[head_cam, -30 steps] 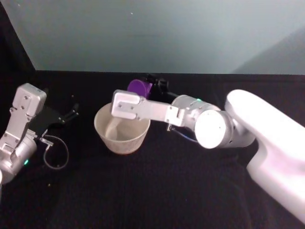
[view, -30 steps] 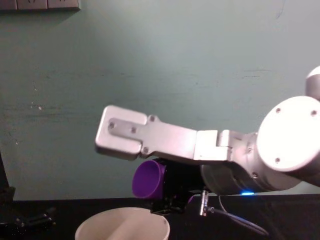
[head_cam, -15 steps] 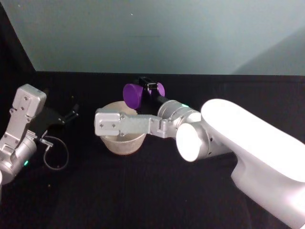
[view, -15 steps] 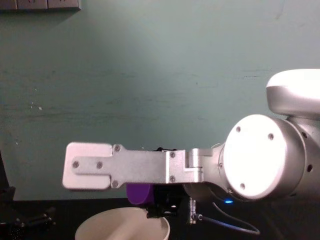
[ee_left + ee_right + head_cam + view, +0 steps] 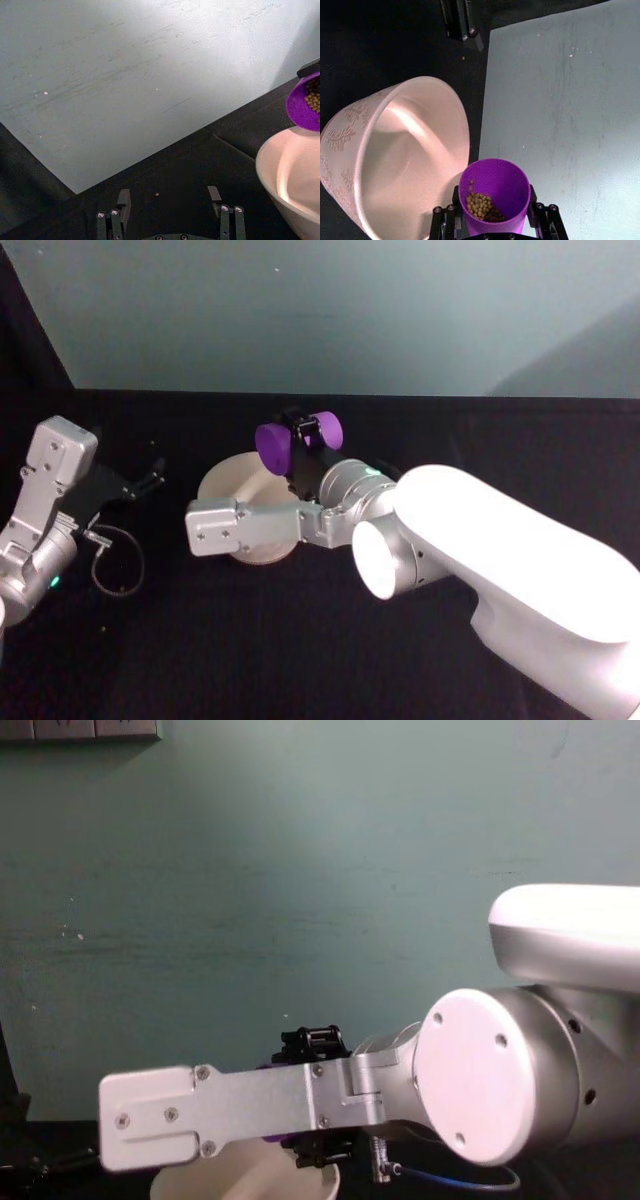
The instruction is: Pick up the cup and pour the mung beans from the cup into the bowl.
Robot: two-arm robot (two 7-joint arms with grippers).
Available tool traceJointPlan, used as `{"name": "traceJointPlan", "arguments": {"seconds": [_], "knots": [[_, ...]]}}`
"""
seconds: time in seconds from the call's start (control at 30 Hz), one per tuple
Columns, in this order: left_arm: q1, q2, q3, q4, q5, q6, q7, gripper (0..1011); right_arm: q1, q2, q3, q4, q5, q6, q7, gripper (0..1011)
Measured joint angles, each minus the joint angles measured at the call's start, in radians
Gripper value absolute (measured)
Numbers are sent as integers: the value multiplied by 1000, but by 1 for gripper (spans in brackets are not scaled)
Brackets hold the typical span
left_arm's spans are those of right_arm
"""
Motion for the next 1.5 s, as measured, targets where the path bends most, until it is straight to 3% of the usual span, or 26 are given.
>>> {"name": "traceJointPlan", "arguments": {"seconds": [0.77, 1.5], "knots": [[0, 0, 0, 0, 0, 0, 0, 1000, -2, -12, -21, 6, -125, -12, 43, 724], [0, 0, 0, 0, 0, 0, 0, 1000, -22, -22, -2, 5, -186, -43, 62, 724]]}}
